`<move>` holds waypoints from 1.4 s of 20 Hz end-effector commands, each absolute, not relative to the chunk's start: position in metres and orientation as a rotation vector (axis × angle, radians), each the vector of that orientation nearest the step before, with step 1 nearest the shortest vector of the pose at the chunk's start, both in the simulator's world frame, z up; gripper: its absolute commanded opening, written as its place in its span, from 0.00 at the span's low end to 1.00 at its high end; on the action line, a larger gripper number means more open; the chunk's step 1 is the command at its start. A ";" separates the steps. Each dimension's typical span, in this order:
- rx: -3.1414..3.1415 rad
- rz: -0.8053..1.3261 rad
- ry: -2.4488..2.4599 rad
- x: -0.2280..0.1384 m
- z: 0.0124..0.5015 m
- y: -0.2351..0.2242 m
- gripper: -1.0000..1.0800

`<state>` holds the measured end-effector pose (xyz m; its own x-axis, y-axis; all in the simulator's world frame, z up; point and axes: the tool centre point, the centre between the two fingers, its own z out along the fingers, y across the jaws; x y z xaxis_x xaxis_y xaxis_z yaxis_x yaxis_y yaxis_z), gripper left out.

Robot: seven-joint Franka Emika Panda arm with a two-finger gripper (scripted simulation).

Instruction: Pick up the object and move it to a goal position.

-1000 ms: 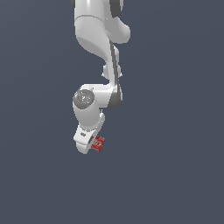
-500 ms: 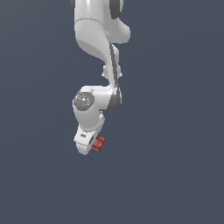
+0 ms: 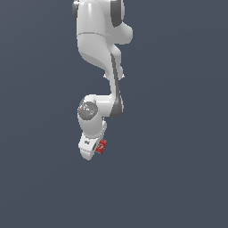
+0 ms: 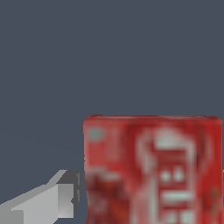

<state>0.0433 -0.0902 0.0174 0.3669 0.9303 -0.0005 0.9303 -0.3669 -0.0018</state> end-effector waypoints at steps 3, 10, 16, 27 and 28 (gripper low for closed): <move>-2.597 0.000 -1.767 0.045 0.015 -0.091 0.00; -2.597 0.000 -1.767 0.045 0.015 -0.091 0.00; -2.597 0.000 -1.767 0.044 0.017 -0.090 0.00; -2.598 0.001 -1.768 0.027 0.053 -0.074 0.00; -2.598 0.001 -1.768 0.024 0.059 -0.072 0.00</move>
